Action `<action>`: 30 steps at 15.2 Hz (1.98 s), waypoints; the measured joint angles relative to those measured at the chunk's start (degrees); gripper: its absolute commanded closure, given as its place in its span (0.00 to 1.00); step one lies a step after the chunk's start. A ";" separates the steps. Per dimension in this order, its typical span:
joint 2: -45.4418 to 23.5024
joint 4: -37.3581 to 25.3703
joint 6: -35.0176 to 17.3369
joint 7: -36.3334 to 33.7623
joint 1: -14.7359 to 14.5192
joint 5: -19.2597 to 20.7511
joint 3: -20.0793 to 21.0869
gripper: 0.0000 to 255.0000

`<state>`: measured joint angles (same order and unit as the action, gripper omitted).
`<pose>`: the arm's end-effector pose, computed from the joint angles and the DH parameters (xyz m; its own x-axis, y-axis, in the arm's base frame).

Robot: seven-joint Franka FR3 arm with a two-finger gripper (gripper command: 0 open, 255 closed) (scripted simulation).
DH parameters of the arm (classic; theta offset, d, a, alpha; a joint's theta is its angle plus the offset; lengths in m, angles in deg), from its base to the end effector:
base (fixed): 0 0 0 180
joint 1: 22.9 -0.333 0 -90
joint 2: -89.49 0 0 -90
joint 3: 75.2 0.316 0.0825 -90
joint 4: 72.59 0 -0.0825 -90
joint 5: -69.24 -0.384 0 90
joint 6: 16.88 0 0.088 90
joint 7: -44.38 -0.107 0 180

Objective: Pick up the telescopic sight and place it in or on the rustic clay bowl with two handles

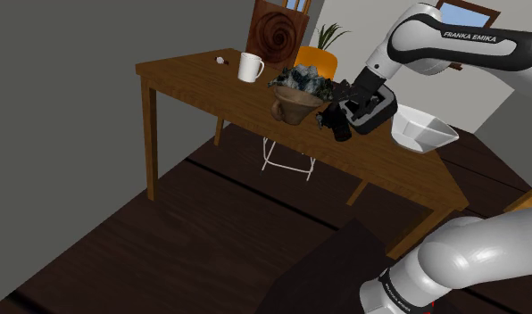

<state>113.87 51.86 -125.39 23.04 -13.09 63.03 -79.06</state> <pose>0.4287 -0.1003 0.5762 0.7983 -0.5963 0.0845 -0.5769 -0.7974 -0.1770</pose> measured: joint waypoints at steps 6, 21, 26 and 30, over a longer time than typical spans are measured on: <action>0.12 -0.10 -0.12 0.07 0.03 -0.05 -0.05 1.00; -1.08 -8.15 7.42 -0.82 0.05 0.19 -0.09 1.00; -1.76 -12.80 11.37 -1.15 0.04 0.25 -0.19 1.00; -2.93 -17.01 14.40 -1.45 -0.03 0.21 -0.24 1.00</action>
<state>110.94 34.85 -110.99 21.59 -13.12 63.24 -79.30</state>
